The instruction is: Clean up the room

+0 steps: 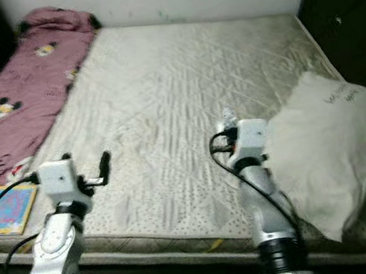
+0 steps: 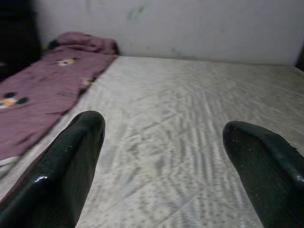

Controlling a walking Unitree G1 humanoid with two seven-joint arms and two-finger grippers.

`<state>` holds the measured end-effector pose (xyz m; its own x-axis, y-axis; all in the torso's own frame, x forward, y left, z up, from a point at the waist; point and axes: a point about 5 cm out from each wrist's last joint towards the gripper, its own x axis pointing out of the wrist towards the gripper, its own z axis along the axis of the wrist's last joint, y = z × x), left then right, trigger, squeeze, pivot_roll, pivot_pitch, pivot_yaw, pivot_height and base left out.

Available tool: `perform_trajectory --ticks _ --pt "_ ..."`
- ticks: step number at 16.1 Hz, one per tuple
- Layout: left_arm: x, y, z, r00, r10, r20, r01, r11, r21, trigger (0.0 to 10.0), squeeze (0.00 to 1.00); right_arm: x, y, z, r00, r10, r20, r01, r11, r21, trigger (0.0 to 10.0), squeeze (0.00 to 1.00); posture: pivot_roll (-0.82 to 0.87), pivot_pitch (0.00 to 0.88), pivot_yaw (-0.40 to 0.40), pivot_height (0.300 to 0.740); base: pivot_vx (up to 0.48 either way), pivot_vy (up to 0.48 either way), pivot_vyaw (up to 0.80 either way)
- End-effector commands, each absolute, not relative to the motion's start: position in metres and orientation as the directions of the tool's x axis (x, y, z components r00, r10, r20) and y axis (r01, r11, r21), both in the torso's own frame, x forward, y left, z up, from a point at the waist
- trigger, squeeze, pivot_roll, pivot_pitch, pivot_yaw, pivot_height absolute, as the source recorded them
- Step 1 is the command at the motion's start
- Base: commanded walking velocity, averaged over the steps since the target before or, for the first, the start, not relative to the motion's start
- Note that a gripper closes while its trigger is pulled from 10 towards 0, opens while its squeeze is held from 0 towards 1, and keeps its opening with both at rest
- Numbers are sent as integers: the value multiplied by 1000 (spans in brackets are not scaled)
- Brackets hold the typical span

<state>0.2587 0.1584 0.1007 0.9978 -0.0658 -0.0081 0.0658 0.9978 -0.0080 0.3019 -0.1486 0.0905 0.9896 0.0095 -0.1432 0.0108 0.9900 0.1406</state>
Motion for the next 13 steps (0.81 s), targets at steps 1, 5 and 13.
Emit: perform_trajectory --ticks 1,5,13 --pt "258 159 99 998 -67 -20 67 998 -10 10000 0 302 -153 87 986 -3 -168 24 992 126 10000 0 -66 0 5 740 0 0 0" --pt "256 159 98 997 -79 -15 79 997 21 10000 0 301 -139 95 993 58 -103 -57 998 10 10000 0 -64 0 2 740 0 0 0" --pt "257 155 98 994 -104 -17 104 995 -7 10000 0 302 -143 93 992 55 -117 -52 998 36 10000 0 -64 0 -3 740 0 0 0"
